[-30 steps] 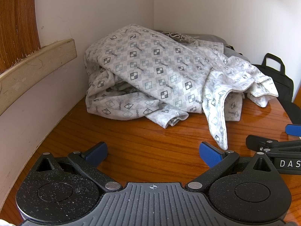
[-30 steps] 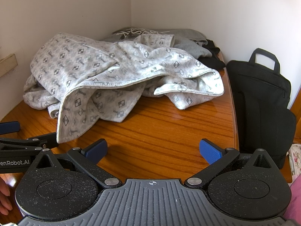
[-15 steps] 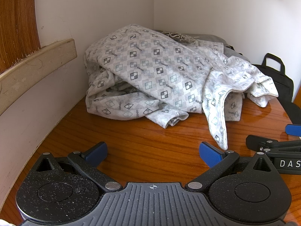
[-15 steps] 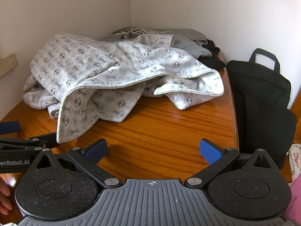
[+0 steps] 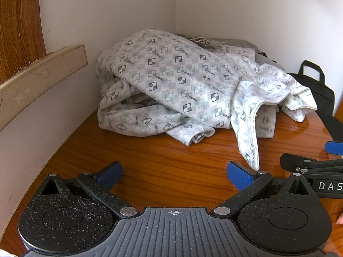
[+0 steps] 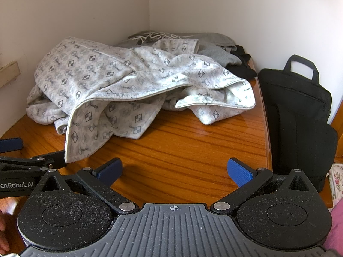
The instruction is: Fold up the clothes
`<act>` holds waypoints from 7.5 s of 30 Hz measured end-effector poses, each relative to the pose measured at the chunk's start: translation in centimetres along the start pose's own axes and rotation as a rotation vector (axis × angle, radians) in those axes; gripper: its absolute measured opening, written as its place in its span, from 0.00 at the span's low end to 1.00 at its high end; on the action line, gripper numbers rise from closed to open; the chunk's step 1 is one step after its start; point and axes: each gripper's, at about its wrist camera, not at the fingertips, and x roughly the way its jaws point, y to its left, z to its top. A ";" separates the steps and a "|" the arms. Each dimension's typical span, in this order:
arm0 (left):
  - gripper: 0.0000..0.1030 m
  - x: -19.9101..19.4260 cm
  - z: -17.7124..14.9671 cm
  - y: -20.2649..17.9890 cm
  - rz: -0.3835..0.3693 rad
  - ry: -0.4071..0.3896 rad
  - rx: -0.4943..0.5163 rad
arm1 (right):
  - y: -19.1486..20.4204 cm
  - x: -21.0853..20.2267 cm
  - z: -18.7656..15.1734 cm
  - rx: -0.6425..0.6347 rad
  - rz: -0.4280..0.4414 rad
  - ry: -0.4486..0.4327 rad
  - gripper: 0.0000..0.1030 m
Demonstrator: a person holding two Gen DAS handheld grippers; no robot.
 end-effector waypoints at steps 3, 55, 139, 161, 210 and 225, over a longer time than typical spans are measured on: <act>1.00 -0.6 0.1 0.2 -0.009 -0.019 -0.005 | -0.1 0.0 0.0 -0.001 0.001 0.000 1.00; 0.49 -1.1 4.1 -6.6 0.010 -0.141 0.099 | -17.5 8.2 10.8 -0.521 0.581 -0.137 0.37; 0.69 5.0 10.2 -1.8 0.184 0.024 -0.168 | -2.8 15.0 15.5 -0.693 0.574 -0.108 0.47; 0.79 -15.1 6.1 -0.1 0.397 -0.113 -0.207 | -6.3 10.6 9.5 -0.609 0.845 -0.097 0.51; 0.21 -27.5 -14.3 5.9 0.483 0.071 -0.355 | 0.2 11.3 6.1 -0.660 0.891 -0.072 0.37; 0.46 -30.0 -20.4 6.7 0.469 0.096 -0.432 | 8.7 1.1 3.5 -0.858 1.076 -0.170 0.51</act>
